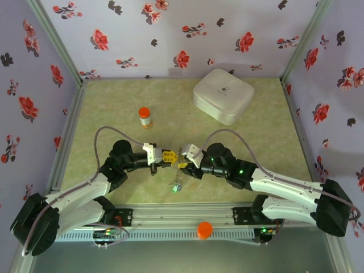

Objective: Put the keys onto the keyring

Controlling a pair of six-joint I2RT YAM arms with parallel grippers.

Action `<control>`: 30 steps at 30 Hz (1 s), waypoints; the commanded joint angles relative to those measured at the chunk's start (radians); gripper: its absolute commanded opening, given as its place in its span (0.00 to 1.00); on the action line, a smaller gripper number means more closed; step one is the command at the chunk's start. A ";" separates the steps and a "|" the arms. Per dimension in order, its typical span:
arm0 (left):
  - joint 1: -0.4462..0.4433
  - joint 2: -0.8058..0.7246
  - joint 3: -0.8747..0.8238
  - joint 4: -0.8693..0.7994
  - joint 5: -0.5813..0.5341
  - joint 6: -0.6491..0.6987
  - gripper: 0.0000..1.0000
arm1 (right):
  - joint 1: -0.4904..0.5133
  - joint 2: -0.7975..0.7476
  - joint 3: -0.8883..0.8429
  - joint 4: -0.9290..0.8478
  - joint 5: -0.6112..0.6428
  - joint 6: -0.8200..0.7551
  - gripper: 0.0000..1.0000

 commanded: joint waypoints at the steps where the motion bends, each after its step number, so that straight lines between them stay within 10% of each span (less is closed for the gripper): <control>1: -0.004 -0.001 0.001 0.055 0.011 0.012 0.00 | 0.011 -0.003 -0.029 0.101 0.049 0.037 0.24; 11: -0.004 -0.003 -0.002 0.043 -0.001 0.025 0.00 | 0.013 -0.067 0.015 -0.033 0.063 -0.005 0.01; 30: -0.004 0.014 0.003 -0.010 -0.048 0.072 0.00 | 0.012 -0.126 0.123 -0.186 0.134 -0.088 0.00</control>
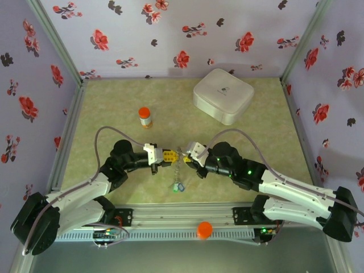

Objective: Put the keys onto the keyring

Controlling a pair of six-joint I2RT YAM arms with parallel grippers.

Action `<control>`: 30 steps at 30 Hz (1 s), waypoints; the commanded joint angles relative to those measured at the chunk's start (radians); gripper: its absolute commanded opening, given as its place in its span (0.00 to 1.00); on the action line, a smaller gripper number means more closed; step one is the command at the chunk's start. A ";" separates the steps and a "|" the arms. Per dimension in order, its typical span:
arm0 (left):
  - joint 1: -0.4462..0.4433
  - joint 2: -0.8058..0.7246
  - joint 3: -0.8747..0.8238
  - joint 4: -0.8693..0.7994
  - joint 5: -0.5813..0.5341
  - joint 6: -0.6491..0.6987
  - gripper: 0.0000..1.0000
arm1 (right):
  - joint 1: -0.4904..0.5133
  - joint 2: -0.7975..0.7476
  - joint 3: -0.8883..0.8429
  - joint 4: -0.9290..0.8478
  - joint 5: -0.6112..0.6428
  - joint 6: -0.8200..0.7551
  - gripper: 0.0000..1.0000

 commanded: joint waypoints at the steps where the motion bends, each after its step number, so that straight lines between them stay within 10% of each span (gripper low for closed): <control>1: -0.004 0.005 0.005 0.004 -0.023 0.022 0.03 | 0.004 -0.019 0.049 -0.006 0.038 -0.024 0.00; 4: -0.002 -0.014 0.005 0.004 -0.058 0.013 0.31 | 0.004 -0.015 0.067 -0.008 0.047 -0.031 0.00; 10: 0.002 -0.155 -0.007 -0.029 -0.220 0.029 0.44 | 0.004 0.012 0.114 -0.031 0.026 -0.065 0.00; 17: 0.007 -0.412 -0.007 -0.082 -0.761 0.099 0.61 | 0.033 0.128 0.180 0.025 0.026 -0.105 0.00; 23: 0.028 -0.518 0.022 -0.093 -1.250 0.181 0.60 | 0.104 0.321 0.304 0.150 -0.014 -0.001 0.00; 30: 0.058 -0.553 0.035 -0.061 -1.443 0.205 0.55 | 0.189 0.512 0.365 0.410 -0.011 0.211 0.00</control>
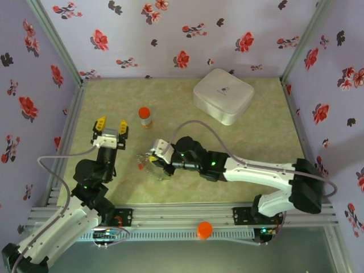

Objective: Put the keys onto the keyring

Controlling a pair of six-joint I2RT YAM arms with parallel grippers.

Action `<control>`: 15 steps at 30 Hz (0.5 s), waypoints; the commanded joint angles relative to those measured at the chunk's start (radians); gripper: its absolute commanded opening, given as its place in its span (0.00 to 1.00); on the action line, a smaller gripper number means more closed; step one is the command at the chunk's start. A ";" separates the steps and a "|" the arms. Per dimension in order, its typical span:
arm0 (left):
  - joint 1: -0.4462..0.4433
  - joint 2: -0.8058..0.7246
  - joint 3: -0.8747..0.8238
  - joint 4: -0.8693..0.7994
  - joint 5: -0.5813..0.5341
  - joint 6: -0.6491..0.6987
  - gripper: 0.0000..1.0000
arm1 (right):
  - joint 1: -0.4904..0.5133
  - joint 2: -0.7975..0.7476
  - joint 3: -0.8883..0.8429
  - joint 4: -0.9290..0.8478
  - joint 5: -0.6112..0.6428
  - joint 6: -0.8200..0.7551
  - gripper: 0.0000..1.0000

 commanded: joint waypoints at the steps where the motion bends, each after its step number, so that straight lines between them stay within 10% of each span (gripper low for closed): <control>1: 0.012 -0.013 0.041 0.028 -0.166 0.048 0.55 | 0.014 0.066 0.053 0.188 0.030 0.155 0.00; 15: 0.020 0.056 0.014 -0.089 -0.192 -0.015 0.55 | -0.008 0.091 -0.077 -0.212 0.396 -0.242 0.00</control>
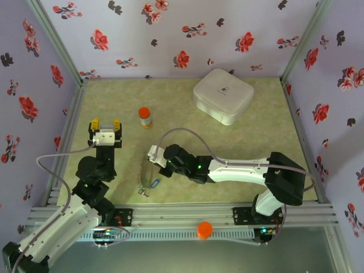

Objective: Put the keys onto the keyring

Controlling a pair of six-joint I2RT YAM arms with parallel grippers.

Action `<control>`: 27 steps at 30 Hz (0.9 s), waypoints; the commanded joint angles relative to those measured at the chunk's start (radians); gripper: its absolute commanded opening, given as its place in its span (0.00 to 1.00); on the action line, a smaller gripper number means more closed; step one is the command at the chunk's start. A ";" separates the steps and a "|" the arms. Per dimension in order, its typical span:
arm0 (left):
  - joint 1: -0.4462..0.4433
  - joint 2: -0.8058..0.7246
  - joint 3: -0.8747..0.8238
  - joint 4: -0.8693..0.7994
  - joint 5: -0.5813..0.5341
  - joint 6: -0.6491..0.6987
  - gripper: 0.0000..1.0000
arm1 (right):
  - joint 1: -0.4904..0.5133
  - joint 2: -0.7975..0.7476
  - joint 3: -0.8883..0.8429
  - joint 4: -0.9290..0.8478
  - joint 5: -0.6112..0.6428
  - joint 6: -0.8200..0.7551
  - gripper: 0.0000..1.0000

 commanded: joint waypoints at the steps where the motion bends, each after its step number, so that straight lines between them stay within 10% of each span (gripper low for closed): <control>1: 0.010 0.023 -0.001 -0.038 -0.037 -0.033 0.56 | -0.016 -0.061 -0.042 -0.186 0.124 -0.163 0.00; 20: 0.109 0.105 -0.076 -0.057 -0.029 -0.128 0.65 | -0.071 0.011 -0.083 -0.593 0.374 -0.290 0.00; 27: 0.223 0.154 -0.072 -0.090 0.063 -0.233 0.68 | -0.115 -0.019 -0.103 -0.660 0.355 -0.281 0.29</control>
